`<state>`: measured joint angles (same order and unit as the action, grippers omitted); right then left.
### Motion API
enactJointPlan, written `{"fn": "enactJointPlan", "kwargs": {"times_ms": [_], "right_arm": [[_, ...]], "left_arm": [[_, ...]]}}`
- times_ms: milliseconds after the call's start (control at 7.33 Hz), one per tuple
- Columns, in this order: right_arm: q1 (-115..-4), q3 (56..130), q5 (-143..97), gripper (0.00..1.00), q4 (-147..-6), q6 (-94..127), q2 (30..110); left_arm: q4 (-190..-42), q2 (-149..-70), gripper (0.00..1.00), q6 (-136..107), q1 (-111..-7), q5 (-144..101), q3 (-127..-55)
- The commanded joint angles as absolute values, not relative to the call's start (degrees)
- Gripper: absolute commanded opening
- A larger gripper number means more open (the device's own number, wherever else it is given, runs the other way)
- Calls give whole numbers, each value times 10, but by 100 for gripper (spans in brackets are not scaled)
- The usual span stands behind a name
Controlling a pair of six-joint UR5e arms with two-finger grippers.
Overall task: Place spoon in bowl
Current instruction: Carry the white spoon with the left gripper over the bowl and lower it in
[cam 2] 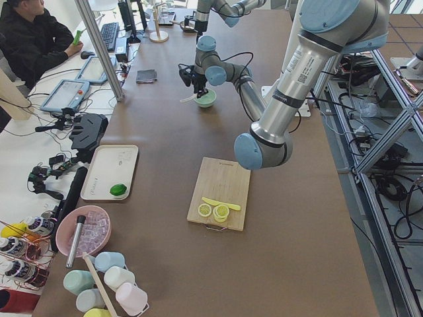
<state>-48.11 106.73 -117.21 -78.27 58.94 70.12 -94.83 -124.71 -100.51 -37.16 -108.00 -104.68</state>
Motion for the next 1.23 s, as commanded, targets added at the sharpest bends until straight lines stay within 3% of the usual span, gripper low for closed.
{"fn": "enactJointPlan", "kwargs": {"times_ms": [0,136,409,545,682,1091], "right_arm": [[-499,1070,-1194,100,-787,587,705],[-511,1071,-1217,100,-800,587,707],[-513,1075,-1218,100,-803,587,713],[-514,1073,-1219,100,-810,587,714],[-525,1074,-1223,100,-845,578,709],[-569,1079,-1250,100,-857,571,723]], "left_arm": [[-994,-1328,0,-1034,-325,-1031,-934],[-1033,-1345,0,-1038,-316,-1018,-884],[-1040,-1343,0,-1033,-308,-1012,-881],[-1034,-1341,97,-1014,-305,-1011,-883],[-1002,-1339,98,-955,-305,-1011,-900],[-836,-1253,98,-789,-323,-1011,-1117]]}}
